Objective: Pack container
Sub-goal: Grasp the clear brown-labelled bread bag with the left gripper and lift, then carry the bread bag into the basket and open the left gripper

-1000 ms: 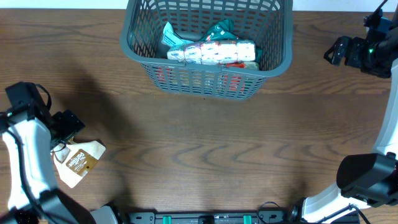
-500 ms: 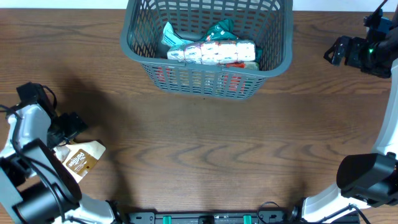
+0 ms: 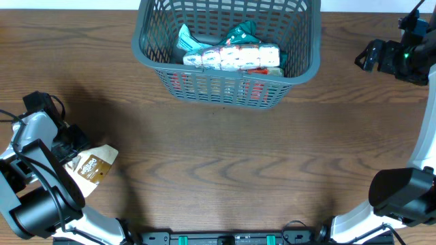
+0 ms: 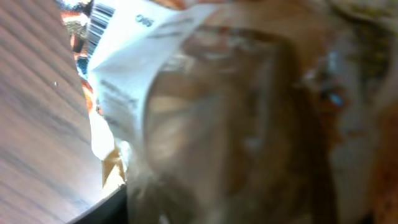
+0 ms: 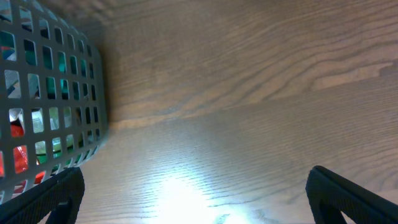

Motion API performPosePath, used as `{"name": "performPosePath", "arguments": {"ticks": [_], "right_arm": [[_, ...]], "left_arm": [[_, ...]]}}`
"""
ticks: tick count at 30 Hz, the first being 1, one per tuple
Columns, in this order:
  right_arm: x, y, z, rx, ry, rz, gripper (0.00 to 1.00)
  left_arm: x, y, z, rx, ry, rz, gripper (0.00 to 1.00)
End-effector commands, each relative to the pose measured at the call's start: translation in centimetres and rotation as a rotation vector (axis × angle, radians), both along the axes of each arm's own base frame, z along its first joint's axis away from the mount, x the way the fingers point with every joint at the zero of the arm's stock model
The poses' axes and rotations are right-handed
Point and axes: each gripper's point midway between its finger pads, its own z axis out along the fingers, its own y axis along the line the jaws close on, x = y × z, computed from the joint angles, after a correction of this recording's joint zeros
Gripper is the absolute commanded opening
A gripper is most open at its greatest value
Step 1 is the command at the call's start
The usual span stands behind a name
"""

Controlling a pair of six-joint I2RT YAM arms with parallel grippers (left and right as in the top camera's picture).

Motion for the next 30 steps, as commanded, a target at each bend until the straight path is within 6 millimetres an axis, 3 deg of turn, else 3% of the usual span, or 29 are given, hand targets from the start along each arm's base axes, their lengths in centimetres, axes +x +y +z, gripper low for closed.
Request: {"name": "performPosePath", "arguments": {"ticks": [1, 5, 8, 13, 14, 17, 22, 24, 27, 30], "right_arm": [[0.0, 0.2, -0.4, 0.002, 0.013, 0.013, 0.99], [-0.2, 0.3, -0.5, 0.005, 0.022, 0.013, 0.99], [-0.4, 0.4, -0.6, 0.008, 0.032, 0.013, 0.99], [-0.7, 0.5, -0.7, 0.013, 0.046, 0.013, 0.99], [-0.7, 0.5, -0.8, 0.013, 0.046, 0.013, 0.99], [-0.7, 0.5, -0.8, 0.014, 0.048, 0.013, 0.99], [-0.7, 0.5, -0.8, 0.014, 0.047, 0.013, 0.99], [-0.7, 0.5, -0.7, 0.013, 0.046, 0.013, 0.99], [-0.7, 0.5, -0.7, 0.013, 0.046, 0.013, 0.99], [-0.7, 0.5, -0.8, 0.014, 0.047, 0.013, 0.99]], "left_arm": [[0.2, -0.8, -0.4, -0.052, -0.015, -0.016, 0.34], [1.0, -1.6, -0.1, -0.103, -0.054, -0.027, 0.25], [1.9, -2.0, 1.0, -0.128, -0.095, -0.033, 0.24], [4.5, -2.2, 5.6, -0.083, -0.21, -0.079, 0.19], [5.3, -2.3, 7.0, -0.061, -0.247, -0.096, 0.19], [7.8, -3.0, 12.7, 0.01, -0.386, -0.159, 0.06], [11.8, -6.1, 23.1, 0.117, -0.634, -0.306, 0.06], [13.2, -8.3, 27.0, 0.158, -0.717, -0.42, 0.06], [15.2, -13.1, 32.5, 0.233, -0.832, -0.661, 0.06], [16.1, -17.7, 36.7, 0.383, -0.906, -0.952, 0.06]]}}
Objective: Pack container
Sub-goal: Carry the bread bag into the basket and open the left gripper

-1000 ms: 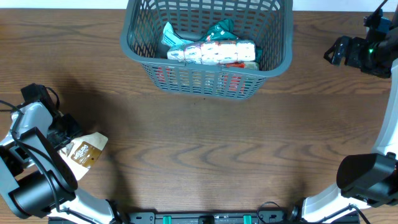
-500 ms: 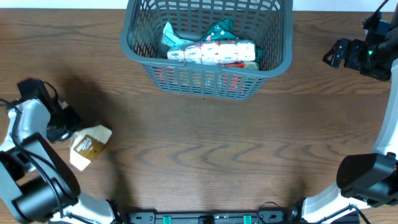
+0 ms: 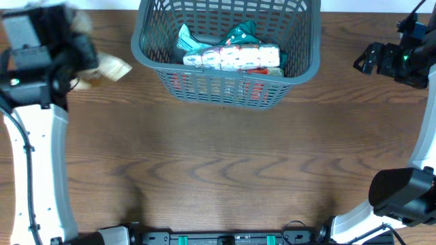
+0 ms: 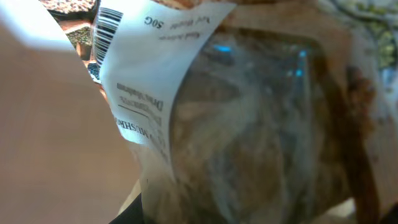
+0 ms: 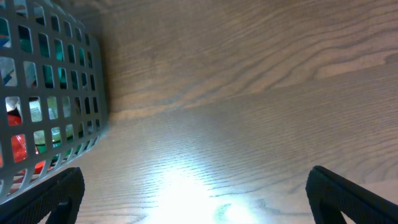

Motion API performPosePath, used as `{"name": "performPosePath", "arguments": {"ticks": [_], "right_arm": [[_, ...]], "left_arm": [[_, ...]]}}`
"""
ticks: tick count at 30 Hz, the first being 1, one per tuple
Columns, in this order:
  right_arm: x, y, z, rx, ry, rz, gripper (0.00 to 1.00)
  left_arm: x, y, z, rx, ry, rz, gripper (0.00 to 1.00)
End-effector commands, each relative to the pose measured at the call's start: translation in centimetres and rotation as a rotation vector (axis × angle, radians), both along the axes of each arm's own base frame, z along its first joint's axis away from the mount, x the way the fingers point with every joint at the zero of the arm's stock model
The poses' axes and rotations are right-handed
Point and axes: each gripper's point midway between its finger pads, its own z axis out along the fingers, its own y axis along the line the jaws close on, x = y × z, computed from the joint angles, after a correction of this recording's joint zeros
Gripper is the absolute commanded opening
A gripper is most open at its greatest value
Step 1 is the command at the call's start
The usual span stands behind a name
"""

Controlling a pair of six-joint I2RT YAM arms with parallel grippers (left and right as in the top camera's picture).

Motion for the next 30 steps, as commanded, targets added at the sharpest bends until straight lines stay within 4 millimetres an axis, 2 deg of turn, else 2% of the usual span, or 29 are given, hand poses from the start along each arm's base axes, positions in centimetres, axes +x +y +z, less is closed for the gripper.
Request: {"name": "performPosePath", "arguments": {"ticks": [1, 4, 7, 10, 12, 15, 22, 24, 28, 29, 30], "right_arm": [[0.0, 0.2, -0.4, 0.002, 0.012, 0.013, 0.99], [0.0, 0.2, -0.4, 0.003, 0.015, 0.013, 0.99], [-0.1, 0.3, -0.5, 0.004, 0.017, 0.013, 0.99], [-0.1, 0.3, -0.5, 0.004, 0.018, 0.013, 0.99], [-0.2, 0.3, -0.5, 0.005, 0.021, 0.013, 0.99], [-0.3, 0.3, -0.6, 0.008, 0.029, 0.013, 0.99], [-0.4, 0.4, -0.6, 0.008, 0.031, 0.013, 0.99], [-0.4, 0.4, -0.6, 0.009, 0.031, 0.013, 0.99], [-0.4, 0.4, -0.6, 0.008, 0.03, 0.013, 0.99], [-0.3, 0.3, -0.6, 0.008, 0.028, 0.013, 0.99], [-0.3, 0.3, -0.5, 0.007, 0.027, 0.013, 0.99]], "left_arm": [[0.8, -5.1, 4.7, 0.317, -0.132, -0.278, 0.06], [1.4, -9.6, 7.4, 0.584, -0.264, -0.481, 0.06], [2.5, -13.3, 9.1, 0.744, -0.385, -0.604, 0.07], [4.1, -15.8, 9.8, 0.806, -0.474, -0.646, 0.06], [5.4, -17.0, 9.1, 0.839, -0.496, -0.675, 0.06], [7.1, -19.2, 6.2, 0.892, -0.485, -0.778, 0.06], [10.9, -22.2, -3.3, 0.898, -0.34, -0.907, 0.06], [11.4, -22.8, -5.2, 0.891, -0.31, -0.931, 0.1], [11.7, -23.7, -7.9, 0.882, -0.266, -0.967, 0.17], [11.6, -23.8, -8.6, 0.879, -0.247, -0.979, 0.23], [11.5, -23.9, -9.4, 0.875, -0.226, -0.99, 0.25]]}}
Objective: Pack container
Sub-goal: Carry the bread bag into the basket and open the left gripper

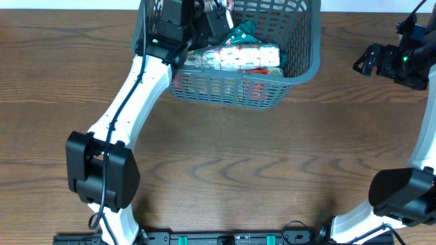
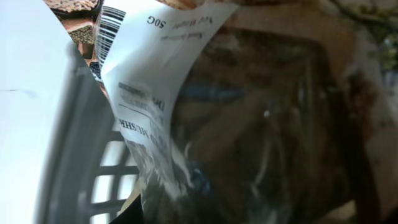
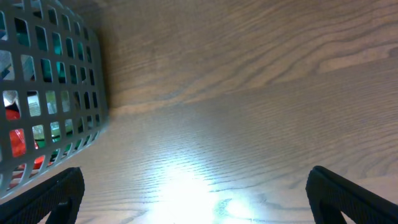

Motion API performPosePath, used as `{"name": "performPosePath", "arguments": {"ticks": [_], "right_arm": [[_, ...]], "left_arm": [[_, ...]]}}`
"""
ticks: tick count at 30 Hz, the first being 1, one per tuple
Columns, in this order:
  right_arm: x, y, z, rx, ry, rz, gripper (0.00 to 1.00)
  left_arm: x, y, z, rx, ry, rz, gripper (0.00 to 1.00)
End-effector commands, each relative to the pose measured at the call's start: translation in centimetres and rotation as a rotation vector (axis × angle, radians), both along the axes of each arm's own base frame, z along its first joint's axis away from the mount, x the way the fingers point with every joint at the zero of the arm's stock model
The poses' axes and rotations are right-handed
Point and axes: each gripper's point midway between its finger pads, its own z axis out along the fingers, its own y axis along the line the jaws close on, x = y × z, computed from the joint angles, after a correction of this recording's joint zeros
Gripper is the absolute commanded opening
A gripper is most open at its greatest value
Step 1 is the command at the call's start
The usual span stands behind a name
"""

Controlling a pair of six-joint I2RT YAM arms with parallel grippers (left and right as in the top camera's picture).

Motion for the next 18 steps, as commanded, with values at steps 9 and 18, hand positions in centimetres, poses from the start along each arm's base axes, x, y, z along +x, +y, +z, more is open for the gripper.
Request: {"name": "performPosePath", "arguments": {"ticks": [9, 18], "right_arm": [[0.2, 0.2, -0.4, 0.001, 0.007, 0.012, 0.99], [0.9, -0.1, -0.1, -0.016, -0.024, 0.027, 0.99]], "left_arm": [[-1.3, 0.0, -2.9, 0.036, 0.115, -0.006, 0.98], [0.0, 2.8, 2.4, -0.138, 0.045, 0.229, 0.98]]}}
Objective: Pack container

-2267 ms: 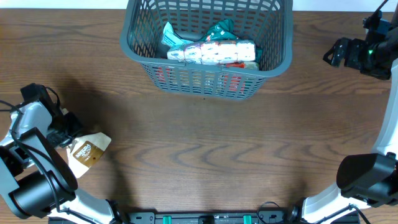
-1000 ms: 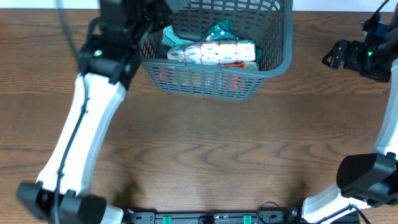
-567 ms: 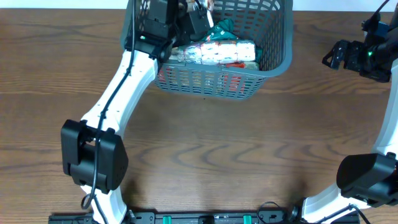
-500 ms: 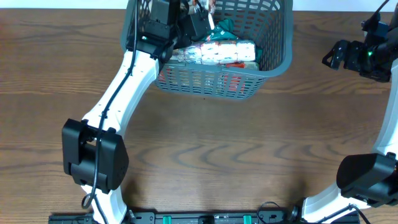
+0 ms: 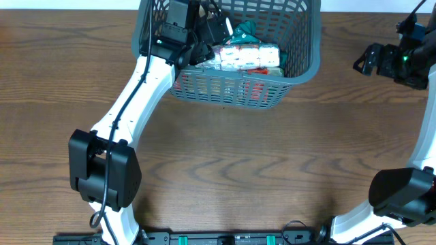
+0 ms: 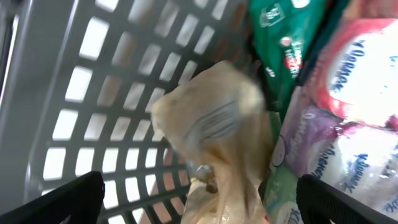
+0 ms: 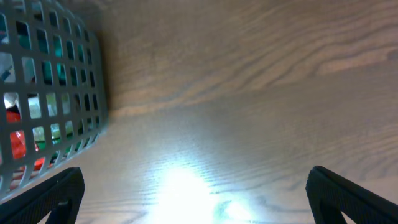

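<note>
The grey mesh basket (image 5: 228, 88) stands at the table's far middle. My left gripper (image 5: 204, 30) hangs open over its left end. Below the jaws in the left wrist view lies a tan snack bag (image 6: 217, 137), leaning by the basket wall (image 6: 93, 112), loose between the wide-apart fingers of the left gripper (image 6: 199, 208). Beside it are a green pack (image 6: 283, 37) and a white-and-pink tissue pack (image 6: 354, 81), the latter also seen from overhead as the tissue pack (image 5: 248, 54). My right gripper (image 5: 364, 60) stands open at the far right, holding nothing.
The wooden table (image 5: 225, 163) stretches in front of the basket. In the right wrist view the basket's side (image 7: 50, 93) is at the left, with bare wood under the right gripper (image 7: 196, 199). A red packet shows through the mesh.
The tan bag filled the left wrist view, held in the shut jaws over the basket. Now the left gripper is open and the bag lies in the basket's left end.
My left gripper held the tan bag at the table's near left. Then it held the bag at the far left beside the basket, then above the basket's left end. Now the bag lies released inside. The right arm stayed put.
</note>
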Motion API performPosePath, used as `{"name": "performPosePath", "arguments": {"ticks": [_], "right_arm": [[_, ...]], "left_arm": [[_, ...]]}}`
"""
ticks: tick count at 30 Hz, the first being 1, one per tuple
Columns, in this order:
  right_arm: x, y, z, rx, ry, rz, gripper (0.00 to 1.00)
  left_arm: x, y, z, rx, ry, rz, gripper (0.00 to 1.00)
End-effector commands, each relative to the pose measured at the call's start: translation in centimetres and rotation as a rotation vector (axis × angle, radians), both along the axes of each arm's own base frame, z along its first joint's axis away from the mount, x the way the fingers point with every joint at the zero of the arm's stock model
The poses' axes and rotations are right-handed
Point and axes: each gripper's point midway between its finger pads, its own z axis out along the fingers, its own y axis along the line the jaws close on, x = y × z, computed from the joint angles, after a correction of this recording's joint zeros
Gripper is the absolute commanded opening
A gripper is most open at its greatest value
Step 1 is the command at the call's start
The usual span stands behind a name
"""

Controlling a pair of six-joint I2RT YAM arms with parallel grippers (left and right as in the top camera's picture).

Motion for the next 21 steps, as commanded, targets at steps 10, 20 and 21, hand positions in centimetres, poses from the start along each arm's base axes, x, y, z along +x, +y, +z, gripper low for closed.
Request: {"name": "performPosePath", "arguments": {"ticks": [10, 20, 21], "right_arm": [[8.0, -0.2, 4.8, -0.168, -0.358, 0.131, 0.99], [6.3, 4.4, 12.8, -0.227, -0.532, 0.159, 0.99], [5.5, 4.5, 13.6, -0.217, -0.544, 0.141, 0.99]], "left_arm": [[-1.8, 11.6, 13.4, -0.613, -0.035, 0.624, 0.98], [-12.0, 19.4, 13.9, -0.604, 0.125, 0.893, 0.99], [-12.9, 19.4, 13.7, -0.594, 0.143, 0.9, 0.99]]}}
